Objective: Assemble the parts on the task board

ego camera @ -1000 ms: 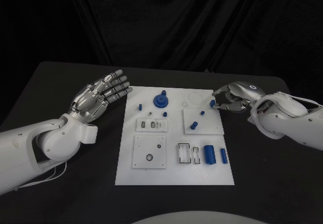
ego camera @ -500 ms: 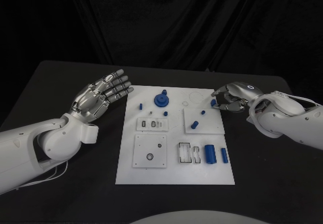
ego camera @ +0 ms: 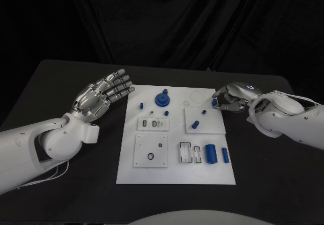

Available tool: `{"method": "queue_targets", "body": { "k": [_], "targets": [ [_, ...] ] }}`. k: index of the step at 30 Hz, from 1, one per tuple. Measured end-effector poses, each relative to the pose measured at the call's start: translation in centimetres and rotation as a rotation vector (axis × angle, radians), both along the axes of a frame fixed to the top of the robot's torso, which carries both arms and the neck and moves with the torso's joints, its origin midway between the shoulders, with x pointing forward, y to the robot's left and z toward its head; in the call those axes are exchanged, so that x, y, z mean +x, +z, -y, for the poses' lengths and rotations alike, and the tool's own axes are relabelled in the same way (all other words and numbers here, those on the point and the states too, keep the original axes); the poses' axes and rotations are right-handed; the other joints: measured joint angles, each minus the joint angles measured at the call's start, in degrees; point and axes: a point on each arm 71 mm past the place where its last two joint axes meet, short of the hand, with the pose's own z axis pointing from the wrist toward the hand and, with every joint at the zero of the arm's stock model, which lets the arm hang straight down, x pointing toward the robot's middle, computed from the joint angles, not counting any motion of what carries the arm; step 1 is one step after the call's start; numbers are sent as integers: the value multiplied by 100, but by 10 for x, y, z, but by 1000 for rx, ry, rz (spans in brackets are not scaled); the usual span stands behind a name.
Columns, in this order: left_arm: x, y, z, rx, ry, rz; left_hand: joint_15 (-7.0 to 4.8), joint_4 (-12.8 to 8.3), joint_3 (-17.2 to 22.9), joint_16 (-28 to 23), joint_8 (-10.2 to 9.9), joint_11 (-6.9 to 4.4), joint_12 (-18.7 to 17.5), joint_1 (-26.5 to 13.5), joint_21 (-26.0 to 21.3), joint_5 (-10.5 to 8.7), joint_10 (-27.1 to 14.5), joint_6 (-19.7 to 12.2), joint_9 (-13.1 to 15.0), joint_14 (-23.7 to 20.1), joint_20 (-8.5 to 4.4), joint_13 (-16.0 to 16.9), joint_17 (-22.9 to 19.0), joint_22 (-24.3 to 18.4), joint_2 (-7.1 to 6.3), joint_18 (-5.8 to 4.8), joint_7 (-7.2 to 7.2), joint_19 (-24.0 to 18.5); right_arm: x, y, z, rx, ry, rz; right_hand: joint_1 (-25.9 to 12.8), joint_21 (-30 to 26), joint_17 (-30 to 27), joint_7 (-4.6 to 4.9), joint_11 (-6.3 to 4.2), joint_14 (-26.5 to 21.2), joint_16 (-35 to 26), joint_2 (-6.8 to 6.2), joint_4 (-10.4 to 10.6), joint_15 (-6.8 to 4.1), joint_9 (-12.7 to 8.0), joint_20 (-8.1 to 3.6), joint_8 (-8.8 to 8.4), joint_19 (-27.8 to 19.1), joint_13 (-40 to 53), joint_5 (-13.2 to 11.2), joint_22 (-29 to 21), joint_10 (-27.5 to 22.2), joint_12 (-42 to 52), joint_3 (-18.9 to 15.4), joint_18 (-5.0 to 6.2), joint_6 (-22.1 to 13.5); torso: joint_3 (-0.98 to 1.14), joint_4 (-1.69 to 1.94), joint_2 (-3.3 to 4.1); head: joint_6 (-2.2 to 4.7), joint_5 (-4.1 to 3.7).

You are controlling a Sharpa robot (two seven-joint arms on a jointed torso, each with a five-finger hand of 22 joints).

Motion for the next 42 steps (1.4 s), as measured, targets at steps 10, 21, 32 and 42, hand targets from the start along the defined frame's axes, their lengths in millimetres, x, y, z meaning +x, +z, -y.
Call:
{"method": "queue_targets", "body": {
  "k": [10, 21, 32, 42],
  "targets": [
    [0, -1, 0, -2, -3, -2, 0, -9, 9, 0, 0, 0, 0, -1, -26, 0, 0, 0, -1, 0, 0, 0, 0, -10, -1, 0, 0, 0, 2, -1, 0, -4, -6, -3, 39, -44, 0, 9, 16, 0, 0, 39, 0, 0, 118, 0, 122, 0, 0, 0, 0, 16, 0, 0, -1, 219, 1, 1, 0, -28, 10],
    [-1, -5, 1, -6, -10, -10, 21, 0, 32, 0, 0, 0, 0, -50, -30, 0, 0, 0, -2, -22, 20, 0, 0, -17, -4, -93, 0, -20, 3, -1, -1, -3, -7, -2, 113, -72, 0, 31, 16, 15, -23, 113, 0, 15, 293, 0, 392, 0, 0, 0, 0, 16, 0, 0, -1, 507, -1, 3, 0, -46, 14],
    [-1, -7, -1, -5, -8, -14, 21, 0, 32, 0, 0, 0, 0, -50, -30, 0, 0, 0, -2, -21, 20, -1, 0, -17, -4, -92, 0, -20, 3, 3, -6, 20, 4, 43, 203, -71, 0, -9, 57, -6, -23, 342, -105, 37, 493, 21, 716, 21, 0, 262, 4, 16, 22, 86, -2, 788, -1, 2, -1, -64, 14],
    [-2, -8, -3, -4, -5, -17, 21, -16, 48, 0, 23, -1, 0, -50, -30, 0, -1, 42, 1, -21, 20, -1, -1, -17, -4, -91, 0, -20, -10, 27, -26, 85, 61, 117, 272, -9, 0, 10, 57, -6, 3, 409, -170, 37, 493, 41, 764, 42, 0, 513, 4, 16, 46, 134, -2, 810, 3, -14, -2, -107, 65]
  ]
}}
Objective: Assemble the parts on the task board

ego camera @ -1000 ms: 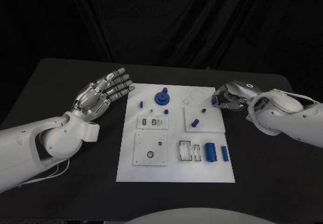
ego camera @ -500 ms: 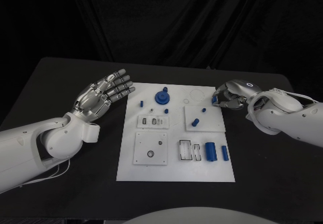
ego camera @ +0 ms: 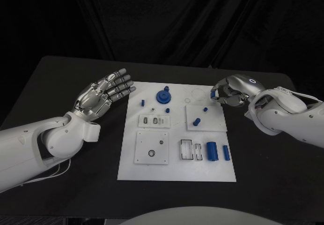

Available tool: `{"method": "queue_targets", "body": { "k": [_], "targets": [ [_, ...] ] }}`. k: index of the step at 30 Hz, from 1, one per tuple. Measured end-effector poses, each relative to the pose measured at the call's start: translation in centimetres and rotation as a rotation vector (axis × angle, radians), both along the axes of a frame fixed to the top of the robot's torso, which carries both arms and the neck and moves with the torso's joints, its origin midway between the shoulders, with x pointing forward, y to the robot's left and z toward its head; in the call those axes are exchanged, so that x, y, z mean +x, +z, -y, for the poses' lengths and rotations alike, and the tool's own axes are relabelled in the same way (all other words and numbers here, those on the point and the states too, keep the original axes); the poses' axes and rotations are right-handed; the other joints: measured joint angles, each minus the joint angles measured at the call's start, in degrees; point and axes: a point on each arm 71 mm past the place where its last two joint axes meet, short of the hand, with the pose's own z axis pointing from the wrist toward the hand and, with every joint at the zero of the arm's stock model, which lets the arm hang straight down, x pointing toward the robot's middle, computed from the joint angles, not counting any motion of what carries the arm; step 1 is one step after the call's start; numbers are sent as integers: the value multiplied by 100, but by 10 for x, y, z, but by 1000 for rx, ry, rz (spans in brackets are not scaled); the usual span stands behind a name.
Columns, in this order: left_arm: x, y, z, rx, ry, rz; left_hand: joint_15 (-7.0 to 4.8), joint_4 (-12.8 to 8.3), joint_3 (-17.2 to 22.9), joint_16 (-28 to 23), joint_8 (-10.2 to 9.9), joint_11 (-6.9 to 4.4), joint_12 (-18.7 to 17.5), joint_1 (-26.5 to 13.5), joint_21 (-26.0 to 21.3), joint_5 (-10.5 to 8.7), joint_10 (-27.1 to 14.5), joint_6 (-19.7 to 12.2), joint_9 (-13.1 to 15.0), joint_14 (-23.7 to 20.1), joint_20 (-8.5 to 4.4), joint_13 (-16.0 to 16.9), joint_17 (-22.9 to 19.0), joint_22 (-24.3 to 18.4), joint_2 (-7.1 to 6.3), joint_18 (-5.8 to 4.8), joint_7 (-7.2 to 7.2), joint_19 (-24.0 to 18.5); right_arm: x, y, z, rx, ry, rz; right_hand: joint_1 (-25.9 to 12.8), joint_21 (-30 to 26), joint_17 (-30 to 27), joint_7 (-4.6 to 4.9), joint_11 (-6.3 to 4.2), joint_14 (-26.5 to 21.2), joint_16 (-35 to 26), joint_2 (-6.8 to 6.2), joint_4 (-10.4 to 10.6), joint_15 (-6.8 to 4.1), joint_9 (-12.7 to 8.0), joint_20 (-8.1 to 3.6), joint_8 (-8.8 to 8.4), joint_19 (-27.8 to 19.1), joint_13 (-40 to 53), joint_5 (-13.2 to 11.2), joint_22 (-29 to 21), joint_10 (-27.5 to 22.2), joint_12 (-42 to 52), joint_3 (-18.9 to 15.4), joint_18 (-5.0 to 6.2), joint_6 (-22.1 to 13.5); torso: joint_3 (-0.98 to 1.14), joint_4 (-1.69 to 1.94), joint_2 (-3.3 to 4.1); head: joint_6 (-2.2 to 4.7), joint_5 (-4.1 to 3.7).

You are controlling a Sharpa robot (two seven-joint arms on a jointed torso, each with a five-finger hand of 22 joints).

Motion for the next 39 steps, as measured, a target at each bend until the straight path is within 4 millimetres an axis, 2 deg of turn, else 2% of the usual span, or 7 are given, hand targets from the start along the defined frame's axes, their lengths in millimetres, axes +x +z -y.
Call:
{"method": "queue_targets", "body": {
  "k": [9, 13, 18, 24, 29, 32, 39],
  "targets": [
    [0, 0, 2, 1, -5, 1, 0, 0, 0, 25, 0, 0, 0, 0, 0, 0, 0, 0, 2, 0, 0, 0, 0, 0, 0, 1, 0, 0, -16, 27, -52, 60, 137, 43, 7, 0, 0, -1, 0, 0, 29, 6, -54, 0, -1, -22, 0, 22, 0, 290, -1, 0, 26, 24, 0, -1, 0, 7, 1, -24, 13],
    [0, 0, 3, 1, -6, 2, 0, 0, 0, 25, 0, 0, 0, 0, 0, 0, 0, 0, 1, 0, 0, 0, 0, 0, 0, 1, 0, 0, -22, 27, -79, 71, 206, 30, 8, 55, 0, -2, 0, 0, 86, 5, -134, 0, -4, -22, 0, 62, 0, 501, -1, 0, 66, 69, 0, -2, -1, 11, 1, -34, 14],
    [0, -1, 3, 2, -5, 2, 0, 0, 0, 24, 0, 0, 0, 0, 0, 0, 0, 0, 1, 0, 0, 0, 0, 1, 0, 1, 0, 0, -26, 20, -107, 60, 275, -12, 47, 89, 0, -3, 0, 0, 112, -34, -156, 0, -5, -22, -1, 62, 0, 524, -1, 0, 89, 48, 0, -3, -2, 16, 1, -42, -1],
    [1, -1, 4, 2, -8, 2, 0, 16, 15, 24, 0, 0, 0, 0, 0, 0, 0, -1, 1, 0, 0, 0, 0, 1, 0, 2, 0, 0, -26, 3, -127, 27, 320, -70, 55, 148, 0, -23, 0, 0, 200, -41, -236, 0, -5, -22, 0, 123, -1, 860, -1, 0, 133, 62, 0, -23, -3, 19, -2, -27, -3],
    [1, -3, 5, 1, -11, -2, 0, 1, 31, 24, 0, 0, 0, 0, 0, 0, 0, -1, 0, 0, 0, 0, 0, 1, 0, 1, 0, 0, -26, -10, -141, -4, 344, -106, 59, 172, 0, -19, 0, 0, 241, -53, -253, 0, -6, -22, -1, 123, 0, 979, -2, 0, 132, 78, 0, -32, -5, 16, -3, -25, 8],
    [0, -4, 5, 1, -11, -4, 0, 0, 31, 24, 0, 0, 0, 0, 0, 0, 0, -1, 0, 0, 0, 0, 0, 1, 0, 2, 0, 0, -25, -16, -145, -24, 346, -117, 33, 172, 0, -23, 0, 0, 242, -133, -270, 0, -5, -22, 0, 123, -1, 1044, -2, 0, 132, 93, 0, -44, -10, 15, -9, -36, 13],
    [0, -6, 5, 1, -12, -7, 0, 1, 31, 23, 0, 0, 0, 0, 0, 0, 0, -1, 0, 0, 0, 0, 0, 1, 0, 1, 1, 0, -24, -24, -150, -61, 342, -134, 8, 172, 0, -14, 0, 0, 241, -152, -291, 0, -5, -22, 0, 123, -1, 1084, -2, 0, 132, 104, 0, -54, -10, 12, -15, -55, 18]
  ]
}}
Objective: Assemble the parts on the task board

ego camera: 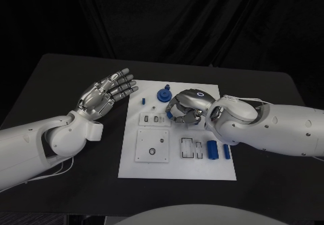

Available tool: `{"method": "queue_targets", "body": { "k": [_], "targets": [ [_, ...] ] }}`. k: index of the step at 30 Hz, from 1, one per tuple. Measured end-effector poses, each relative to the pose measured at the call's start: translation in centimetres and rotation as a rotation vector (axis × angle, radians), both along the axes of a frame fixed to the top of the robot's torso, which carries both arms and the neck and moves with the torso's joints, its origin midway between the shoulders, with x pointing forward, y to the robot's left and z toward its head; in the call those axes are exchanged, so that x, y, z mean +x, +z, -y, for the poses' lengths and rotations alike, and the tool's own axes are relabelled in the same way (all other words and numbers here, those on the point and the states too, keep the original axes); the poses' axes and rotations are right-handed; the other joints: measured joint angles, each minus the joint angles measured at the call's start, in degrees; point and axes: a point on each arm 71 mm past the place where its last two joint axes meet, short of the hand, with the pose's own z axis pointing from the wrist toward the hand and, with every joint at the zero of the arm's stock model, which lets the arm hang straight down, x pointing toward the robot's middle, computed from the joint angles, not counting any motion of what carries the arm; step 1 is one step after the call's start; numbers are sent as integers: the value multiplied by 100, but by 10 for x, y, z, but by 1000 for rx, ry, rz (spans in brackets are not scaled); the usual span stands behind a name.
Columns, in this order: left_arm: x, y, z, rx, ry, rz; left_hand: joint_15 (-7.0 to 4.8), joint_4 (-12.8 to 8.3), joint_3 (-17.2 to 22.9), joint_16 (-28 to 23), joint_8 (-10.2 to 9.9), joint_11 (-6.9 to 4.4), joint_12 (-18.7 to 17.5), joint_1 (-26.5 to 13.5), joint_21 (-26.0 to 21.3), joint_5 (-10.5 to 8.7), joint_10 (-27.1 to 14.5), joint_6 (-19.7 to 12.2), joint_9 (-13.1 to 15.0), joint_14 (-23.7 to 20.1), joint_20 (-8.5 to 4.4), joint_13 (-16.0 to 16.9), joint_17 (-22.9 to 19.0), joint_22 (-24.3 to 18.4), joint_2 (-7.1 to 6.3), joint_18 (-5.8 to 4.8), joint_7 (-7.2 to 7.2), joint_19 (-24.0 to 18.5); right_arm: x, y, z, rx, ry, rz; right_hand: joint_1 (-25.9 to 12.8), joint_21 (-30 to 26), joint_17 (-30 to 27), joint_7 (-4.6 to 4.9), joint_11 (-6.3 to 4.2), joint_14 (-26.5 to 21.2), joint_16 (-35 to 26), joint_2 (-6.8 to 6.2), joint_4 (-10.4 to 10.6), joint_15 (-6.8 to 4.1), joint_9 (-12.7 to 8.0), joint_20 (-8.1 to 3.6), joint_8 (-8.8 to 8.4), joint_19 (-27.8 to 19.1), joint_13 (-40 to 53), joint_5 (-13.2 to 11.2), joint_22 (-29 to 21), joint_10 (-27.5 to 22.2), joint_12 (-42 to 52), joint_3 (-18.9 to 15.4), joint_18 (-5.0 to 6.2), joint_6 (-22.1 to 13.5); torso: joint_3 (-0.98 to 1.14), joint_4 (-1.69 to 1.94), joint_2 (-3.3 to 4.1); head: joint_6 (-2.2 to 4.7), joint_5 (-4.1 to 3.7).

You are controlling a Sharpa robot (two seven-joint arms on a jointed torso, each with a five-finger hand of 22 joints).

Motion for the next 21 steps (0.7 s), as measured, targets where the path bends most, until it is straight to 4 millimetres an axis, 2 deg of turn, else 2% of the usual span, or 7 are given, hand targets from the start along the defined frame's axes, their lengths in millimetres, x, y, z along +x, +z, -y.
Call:
{"method": "queue_targets", "body": {
  "k": [13, 21],
  "targets": [
    [0, -2, 1, -1, -3, -4, 0, 0, 0, 0, 0, 0, 0, 0, 0, 0, 0, 0, -1, 0, -2, 0, 0, -1, 0, 1, 0, -2, 2, -4, -6, -27, -2, 0, -59, 0, 0, 2, 0, 0, 0, -3, 0, 0, 1, 0, 0, 0, 4, -1, 0, 0, 0, -1, 0, -41, 9, 7, 15, -2, -21],
    [0, -2, 0, -1, -2, -4, 0, 0, 0, 0, 0, 0, 0, 0, 0, 0, 0, 0, -1, 0, -21, 0, 0, -8, 0, 1, 0, -21, 2, -5, -9, -28, 4, 2, -133, 0, 0, 8, 0, 0, 0, 11, -23, 0, 6, 0, 18, 0, 4, -190, 0, 0, 0, 22, 0, -67, 9, 2, 18, -5, -14]
  ]
}}
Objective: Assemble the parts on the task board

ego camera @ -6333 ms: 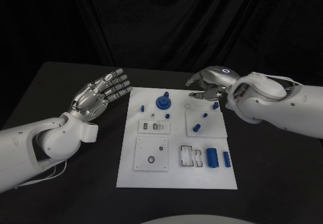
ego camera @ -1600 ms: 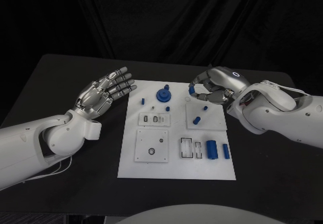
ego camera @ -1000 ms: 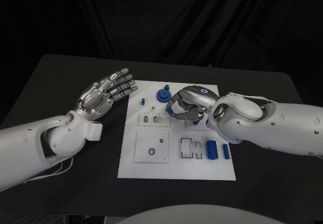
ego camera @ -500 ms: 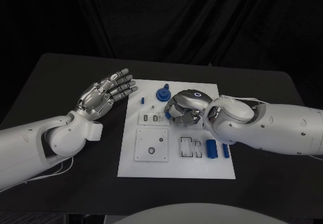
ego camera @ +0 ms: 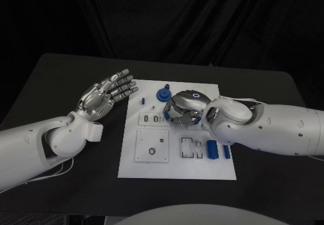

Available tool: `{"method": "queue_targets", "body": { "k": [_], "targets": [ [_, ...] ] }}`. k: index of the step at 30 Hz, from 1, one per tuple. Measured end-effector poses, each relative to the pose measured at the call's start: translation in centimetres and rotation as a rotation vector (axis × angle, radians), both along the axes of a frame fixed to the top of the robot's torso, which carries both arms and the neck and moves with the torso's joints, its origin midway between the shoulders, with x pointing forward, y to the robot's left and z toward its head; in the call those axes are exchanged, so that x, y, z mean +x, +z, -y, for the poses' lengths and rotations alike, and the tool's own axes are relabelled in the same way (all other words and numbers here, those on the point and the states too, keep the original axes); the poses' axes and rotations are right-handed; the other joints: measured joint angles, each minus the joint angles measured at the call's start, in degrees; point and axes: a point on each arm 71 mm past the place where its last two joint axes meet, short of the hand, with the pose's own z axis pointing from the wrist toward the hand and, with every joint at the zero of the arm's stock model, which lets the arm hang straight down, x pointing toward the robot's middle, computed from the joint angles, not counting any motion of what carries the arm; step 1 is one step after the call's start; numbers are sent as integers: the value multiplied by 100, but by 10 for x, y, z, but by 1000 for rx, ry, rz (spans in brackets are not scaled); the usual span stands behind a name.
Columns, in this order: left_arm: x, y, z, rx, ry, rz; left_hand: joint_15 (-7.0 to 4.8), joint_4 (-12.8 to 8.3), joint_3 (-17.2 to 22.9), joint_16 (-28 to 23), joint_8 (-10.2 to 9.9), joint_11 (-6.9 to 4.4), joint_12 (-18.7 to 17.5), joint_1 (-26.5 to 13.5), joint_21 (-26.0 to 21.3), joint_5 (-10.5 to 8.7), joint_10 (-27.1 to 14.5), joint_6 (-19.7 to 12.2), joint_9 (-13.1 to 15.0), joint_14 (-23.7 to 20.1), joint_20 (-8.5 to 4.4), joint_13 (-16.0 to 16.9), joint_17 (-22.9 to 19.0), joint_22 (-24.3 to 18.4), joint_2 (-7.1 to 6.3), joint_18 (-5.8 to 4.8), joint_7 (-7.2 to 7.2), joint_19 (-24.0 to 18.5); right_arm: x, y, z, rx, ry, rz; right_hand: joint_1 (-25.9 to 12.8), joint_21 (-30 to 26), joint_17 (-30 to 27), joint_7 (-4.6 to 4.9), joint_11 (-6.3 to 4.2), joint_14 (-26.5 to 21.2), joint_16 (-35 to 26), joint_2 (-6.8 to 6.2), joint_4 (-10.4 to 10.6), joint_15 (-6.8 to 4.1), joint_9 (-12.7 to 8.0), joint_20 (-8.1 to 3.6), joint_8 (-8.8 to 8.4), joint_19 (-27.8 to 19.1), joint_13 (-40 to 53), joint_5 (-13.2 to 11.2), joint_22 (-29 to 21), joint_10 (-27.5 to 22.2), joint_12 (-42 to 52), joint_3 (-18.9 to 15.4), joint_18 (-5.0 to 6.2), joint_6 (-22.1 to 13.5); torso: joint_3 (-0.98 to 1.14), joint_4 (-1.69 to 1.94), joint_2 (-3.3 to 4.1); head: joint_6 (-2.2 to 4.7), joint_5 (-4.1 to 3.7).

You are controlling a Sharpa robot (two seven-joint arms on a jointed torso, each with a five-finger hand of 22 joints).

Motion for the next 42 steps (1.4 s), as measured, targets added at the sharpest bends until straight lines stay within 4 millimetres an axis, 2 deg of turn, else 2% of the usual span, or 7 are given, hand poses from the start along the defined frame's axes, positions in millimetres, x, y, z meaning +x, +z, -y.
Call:
{"method": "queue_targets", "body": {
  "k": [5, 10, 12, 15, 24, 35, 42],
  "targets": [
    [0, 0, 0, 0, 0, 0, 0, 0, 0, 0, 0, 0, 0, 0, 0, 0, 0, 0, 0, 0, 0, 0, 0, 0, 0, 0, 0, 0, 0, 0, -2, 0, 3, 0, -69, -30, 0, -16, 0, 0, 0, 8, 0, 0, 2, 0, 82, 0, 0, -151, 0, 0, 0, 0, 0, -27, -1, 3, 1, -10, -11],
    [0, 0, 0, 0, -1, 0, 0, 0, 0, 0, 0, 0, 0, 0, 0, 0, 0, 0, 0, 0, 0, 0, 0, 1, 0, 0, 0, 0, 0, 0, -4, -3, 4, -1, -219, -123, 0, -10, 33, 20, -47, 1, 0, 20, 5, 13, 290, -13, -1, -572, 0, -10, -13, 0, -1, -100, -2, 7, 1, -22, -18],
    [0, 0, 0, 0, -1, 0, 0, -1, 1, 0, 0, 0, 0, -4, 0, 0, 0, 0, 0, 0, 0, 0, 0, 0, -4, 0, 0, 0, 1, -1, -4, -6, 3, -3, -311, -153, 0, 14, 43, 16, -64, -6, 32, 24, 486, 31, 299, -31, -1, -847, 0, 0, -32, -36, 0, -158, -3, 7, 0, -26, -19],
    [0, 0, 0, 0, -2, 0, 0, -17, 17, 0, 0, 0, 0, -19, 0, 0, 0, 0, -1, 0, 0, 0, 0, -5, -19, 0, 0, 0, 1, -1, -4, -11, 0, -7, -423, -185, 0, 44, 93, 19, -90, -14, 65, 63, 606, 52, 185, -52, -1, -1145, 0, -10, -32, -115, 0, -295, -4, 7, -1, -32, -19],
    [0, -1, 0, -1, -3, -1, 0, -1, 33, 0, 0, 19, 0, -26, -23, 0, -20, 0, -1, 0, 0, 0, 0, -5, -26, 0, 0, 0, 1, -3, -3, -22, -4, -15, -495, -225, 0, 98, 93, 19, -90, -122, 137, 62, 458, 52, -66, -52, -1, -1592, 0, -10, -32, -246, 0, -680, -4, 5, -1, -44, -16],
    [0, -2, 0, -1, -4, -3, 0, 0, 32, 0, 0, 21, 0, -26, -23, 0, -22, 0, -1, 0, 0, 0, 0, -4, -26, 0, 0, 0, 1, -5, -3, -28, -6, -21, -473, -311, 0, 106, 92, 19, -134, -188, 190, 62, 225, 52, -322, -52, -2, -1752, -1, -10, -78, -346, 0, -1195, -2, 3, -1, -64, -3],
    [0, -2, -2, 2, -1, -2, 0, 0, 32, 0, 0, 21, 0, -26, -23, 0, -22, 0, -1, 0, 0, 0, 0, -4, -26, 0, 0, 0, -1, -4, 1, -17, -7, -16, -393, -385, 0, 50, 70, 19, -157, -434, 387, 62, 44, 31, -472, -73, -2, -1881, -1, 12, -155, -476, -1, -1604, -1, 3, -1, -71, 20]
  ]
}}
